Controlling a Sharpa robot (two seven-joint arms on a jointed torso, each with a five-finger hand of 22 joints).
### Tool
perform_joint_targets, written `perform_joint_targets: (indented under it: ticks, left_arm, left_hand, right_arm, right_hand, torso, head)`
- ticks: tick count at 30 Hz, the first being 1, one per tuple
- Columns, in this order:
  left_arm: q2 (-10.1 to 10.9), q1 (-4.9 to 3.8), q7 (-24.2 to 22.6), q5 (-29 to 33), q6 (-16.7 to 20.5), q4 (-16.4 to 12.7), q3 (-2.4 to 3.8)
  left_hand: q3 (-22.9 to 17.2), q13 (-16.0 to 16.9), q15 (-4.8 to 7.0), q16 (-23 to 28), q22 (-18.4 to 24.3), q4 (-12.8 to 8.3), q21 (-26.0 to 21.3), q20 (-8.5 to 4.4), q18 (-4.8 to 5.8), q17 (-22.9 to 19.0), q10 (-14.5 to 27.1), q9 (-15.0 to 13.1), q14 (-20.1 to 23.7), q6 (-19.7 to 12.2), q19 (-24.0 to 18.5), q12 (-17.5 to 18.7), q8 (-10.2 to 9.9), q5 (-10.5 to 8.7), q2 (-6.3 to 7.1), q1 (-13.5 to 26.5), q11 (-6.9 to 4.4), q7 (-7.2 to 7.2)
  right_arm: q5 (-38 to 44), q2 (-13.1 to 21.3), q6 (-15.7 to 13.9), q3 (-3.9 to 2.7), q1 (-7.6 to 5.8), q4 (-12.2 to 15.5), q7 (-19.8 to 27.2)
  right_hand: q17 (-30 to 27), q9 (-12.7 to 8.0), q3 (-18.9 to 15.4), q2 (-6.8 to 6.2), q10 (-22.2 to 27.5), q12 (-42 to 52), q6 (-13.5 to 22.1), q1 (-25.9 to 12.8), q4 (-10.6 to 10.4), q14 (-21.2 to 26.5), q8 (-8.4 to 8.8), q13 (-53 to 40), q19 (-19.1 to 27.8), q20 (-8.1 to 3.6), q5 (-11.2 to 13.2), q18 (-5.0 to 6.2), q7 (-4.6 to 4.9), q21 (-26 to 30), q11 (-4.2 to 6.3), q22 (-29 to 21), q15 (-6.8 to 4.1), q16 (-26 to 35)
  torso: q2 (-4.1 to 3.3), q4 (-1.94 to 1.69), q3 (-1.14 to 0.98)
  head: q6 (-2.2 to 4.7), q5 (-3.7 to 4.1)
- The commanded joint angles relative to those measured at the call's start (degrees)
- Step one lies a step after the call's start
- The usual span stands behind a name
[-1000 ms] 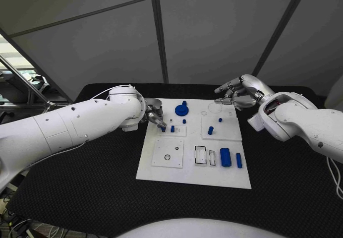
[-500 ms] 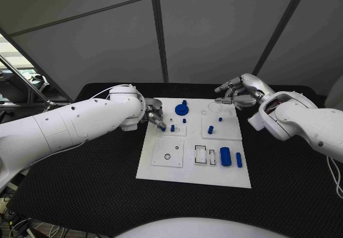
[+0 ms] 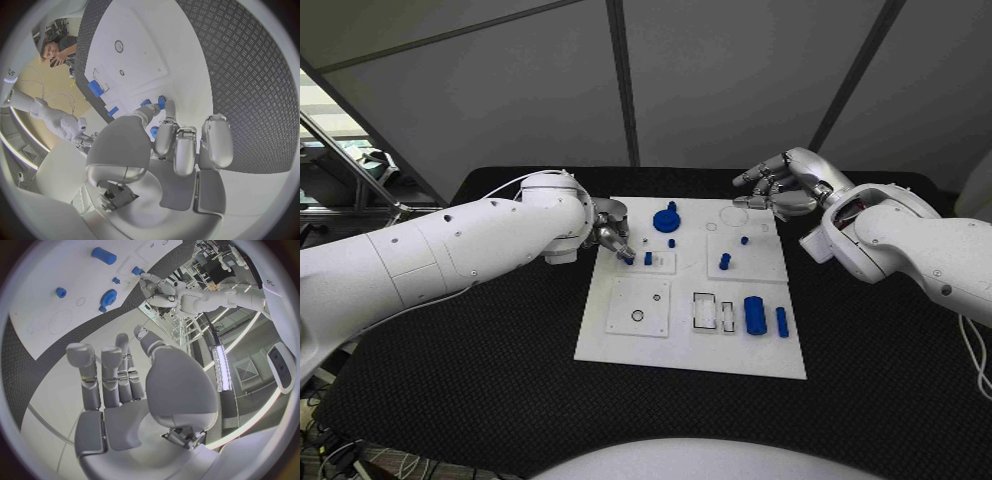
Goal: Assemble the parts on the task board
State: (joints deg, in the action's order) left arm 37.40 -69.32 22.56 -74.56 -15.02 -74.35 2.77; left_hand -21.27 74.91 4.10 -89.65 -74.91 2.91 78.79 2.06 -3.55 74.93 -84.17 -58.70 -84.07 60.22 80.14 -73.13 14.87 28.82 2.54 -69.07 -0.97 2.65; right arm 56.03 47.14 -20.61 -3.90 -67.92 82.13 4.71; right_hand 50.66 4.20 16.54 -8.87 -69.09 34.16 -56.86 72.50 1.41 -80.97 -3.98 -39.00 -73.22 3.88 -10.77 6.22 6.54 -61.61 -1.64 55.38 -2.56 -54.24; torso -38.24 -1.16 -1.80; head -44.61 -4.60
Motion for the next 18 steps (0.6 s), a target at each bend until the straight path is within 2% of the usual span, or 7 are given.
perform_joint_targets:
  ticks: [1, 18]
  left_arm:
    - [-0.17, 0.19, -0.28, -0.42, -1.18, -0.11, -0.15]
    - [-1.28, 0.20, -0.61, -0.69, -2.61, 0.94, -0.15]
  left_hand:
    - [-8.70, 7.87, 0.36, -0.35, -2.95, -8.71, 0.30, -0.05, -0.07, 15.07, -0.18, -0.08, -5.93, 0.43, 0.39, 0.35, 0.12, 0.15, -0.24, -0.27, -0.42, 0.04]
    - [-8.88, 7.88, 0.35, -0.35, -3.05, -8.97, 0.36, -0.05, -0.05, 15.07, -0.27, -0.07, -5.93, 0.60, 0.44, 0.24, 0.15, 0.50, -0.07, -0.21, -0.44, 0.02]
  right_arm:
    - [-0.16, -0.03, 0.14, -0.05, -0.11, 0.07, 0.58]
    - [-0.16, 0.01, 0.15, -0.05, -0.11, 0.16, 0.49]
  right_hand:
    - [0.06, -0.08, -0.10, 0.00, -0.05, 0.18, -0.27, -0.38, -0.34, -0.43, 0.27, 0.06, -0.45, -0.13, -0.14, 1.07, -0.08, 0.20, 0.10, -0.05, -0.02, 0.18]
    - [0.06, -0.08, -0.10, 0.00, -0.05, 0.18, -0.27, -0.38, -0.34, -0.43, 0.27, 0.06, -0.45, -0.13, -0.14, 1.07, -0.08, 0.20, 0.10, -0.05, -0.02, 0.18]
  torso:
    - [-0.03, 0.00, -0.01]
    - [-0.04, 0.01, 0.00]
  head:
    - [0.00, 0.03]
    - [-0.16, 0.09]
